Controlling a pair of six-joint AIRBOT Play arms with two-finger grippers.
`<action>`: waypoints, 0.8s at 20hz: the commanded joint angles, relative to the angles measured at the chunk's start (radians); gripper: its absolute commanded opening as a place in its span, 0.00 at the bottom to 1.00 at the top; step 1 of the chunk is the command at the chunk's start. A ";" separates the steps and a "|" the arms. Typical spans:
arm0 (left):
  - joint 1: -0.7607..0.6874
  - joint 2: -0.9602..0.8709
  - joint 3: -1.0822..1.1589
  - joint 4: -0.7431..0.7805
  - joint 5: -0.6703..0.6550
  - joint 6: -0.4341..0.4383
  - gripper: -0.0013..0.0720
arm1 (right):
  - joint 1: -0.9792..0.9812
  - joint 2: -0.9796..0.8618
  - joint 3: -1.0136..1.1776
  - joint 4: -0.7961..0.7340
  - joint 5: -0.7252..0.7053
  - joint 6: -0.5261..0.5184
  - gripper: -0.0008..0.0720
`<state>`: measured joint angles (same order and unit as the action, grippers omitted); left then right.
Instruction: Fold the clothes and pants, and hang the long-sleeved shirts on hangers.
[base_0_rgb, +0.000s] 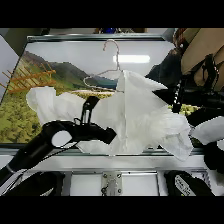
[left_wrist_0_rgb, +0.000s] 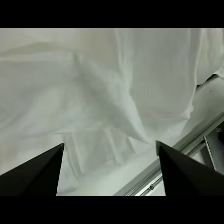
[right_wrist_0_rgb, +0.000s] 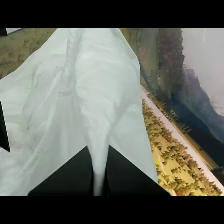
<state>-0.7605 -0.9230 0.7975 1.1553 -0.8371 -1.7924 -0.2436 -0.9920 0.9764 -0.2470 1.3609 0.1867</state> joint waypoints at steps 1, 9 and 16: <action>-0.077 -0.142 0.057 0.005 0.049 -0.082 0.86 | 0.000 0.001 0.001 0.001 -0.003 0.000 0.02; -0.077 -0.311 0.135 0.006 -0.025 -0.116 0.49 | 0.000 0.001 0.001 0.001 -0.002 0.000 0.02; 0.037 -0.185 0.135 0.165 -0.169 -0.130 0.04 | 0.000 0.045 0.001 0.001 0.000 0.024 0.02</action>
<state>-0.7864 -1.1671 0.9310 1.2472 -0.9134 -1.9125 -0.2436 -0.9699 0.9764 -0.2462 1.3605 0.1905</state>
